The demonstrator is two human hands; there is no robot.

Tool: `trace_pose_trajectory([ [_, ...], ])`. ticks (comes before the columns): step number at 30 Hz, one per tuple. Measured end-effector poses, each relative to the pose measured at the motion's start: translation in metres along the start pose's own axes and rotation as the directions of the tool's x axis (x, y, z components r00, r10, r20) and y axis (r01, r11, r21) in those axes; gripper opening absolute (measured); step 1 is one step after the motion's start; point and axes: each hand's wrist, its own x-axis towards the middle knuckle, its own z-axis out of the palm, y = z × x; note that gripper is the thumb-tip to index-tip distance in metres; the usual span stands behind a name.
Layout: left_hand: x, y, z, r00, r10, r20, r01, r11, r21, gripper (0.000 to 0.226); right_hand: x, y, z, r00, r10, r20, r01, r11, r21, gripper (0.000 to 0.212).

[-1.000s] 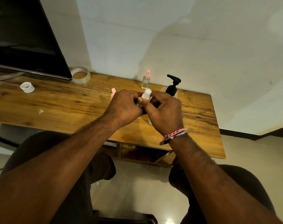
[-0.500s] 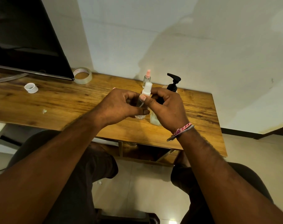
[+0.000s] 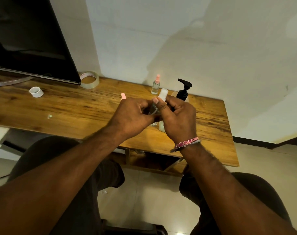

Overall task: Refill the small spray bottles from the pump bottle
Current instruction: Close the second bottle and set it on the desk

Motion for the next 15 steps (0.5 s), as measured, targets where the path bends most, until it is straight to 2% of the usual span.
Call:
trace_pose_trajectory([
  [3, 0.000, -0.002, -0.003, 1.000, -0.015, 0.016, 0.015, 1.000, 0.001, 0.023, 0.001, -0.004, 0.000, 0.998, 0.044, 0.048, -0.045, 0.999, 0.019, 0.026],
  [6, 0.000, 0.001, -0.017, 0.978, -0.001, 0.210, 0.004, 1.000, -0.013, 0.023, 0.009, -0.005, -0.019, 0.975, 0.036, 0.219, -0.045, 0.998, 0.037, 0.022],
  [10, 0.000, 0.002, -0.028, 0.879, 0.018, 0.477, 0.067, 0.985, -0.160, 0.033, 0.005, -0.009, -0.039, 0.924, -0.053, 0.379, 0.001, 0.991, 0.137, 0.030],
  [15, 0.002, -0.001, -0.032, 0.741, 0.056, 0.669, 0.178, 0.944, -0.277, 0.031, 0.002, -0.001, -0.040, 0.927, -0.188, 0.325, 0.156, 0.980, 0.123, 0.033],
])
